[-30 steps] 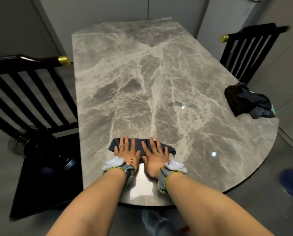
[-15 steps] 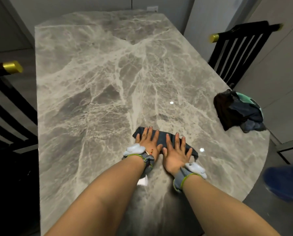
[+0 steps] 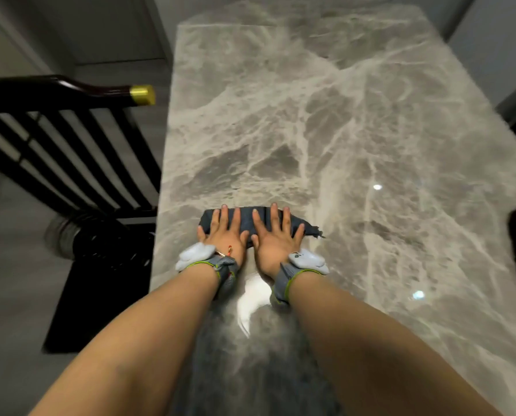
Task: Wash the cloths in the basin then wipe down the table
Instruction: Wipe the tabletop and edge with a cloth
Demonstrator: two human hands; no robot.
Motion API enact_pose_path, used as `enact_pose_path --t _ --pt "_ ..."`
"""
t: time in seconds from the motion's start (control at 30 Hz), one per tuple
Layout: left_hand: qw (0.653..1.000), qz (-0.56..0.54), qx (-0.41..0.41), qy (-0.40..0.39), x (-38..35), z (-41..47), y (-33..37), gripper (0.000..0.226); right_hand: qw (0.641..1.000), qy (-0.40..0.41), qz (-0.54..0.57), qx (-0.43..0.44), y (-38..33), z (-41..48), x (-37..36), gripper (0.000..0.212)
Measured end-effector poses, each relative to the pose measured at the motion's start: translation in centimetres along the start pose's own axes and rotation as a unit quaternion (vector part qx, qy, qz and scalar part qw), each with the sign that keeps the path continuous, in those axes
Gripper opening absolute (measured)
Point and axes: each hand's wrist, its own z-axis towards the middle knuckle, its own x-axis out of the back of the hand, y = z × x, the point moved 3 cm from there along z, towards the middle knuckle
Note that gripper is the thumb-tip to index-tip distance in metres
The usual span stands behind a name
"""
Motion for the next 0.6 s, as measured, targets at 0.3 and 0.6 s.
enact_pose_path --t 0.3,0.6 --pt "0.984 -0.053 0.160 0.059 1.9 -4.0 -11.4 0.073 0.988 -0.062 -0.079 0.120 -11.0 -1.1 -2.8 0.057" --pt "0.906 -0.376 0.195 0.018 0.8 -4.4 -19.1 0.032 0.998 0.023 -0.017 0.053 -17.1 -2.4 -4.2 0.047"
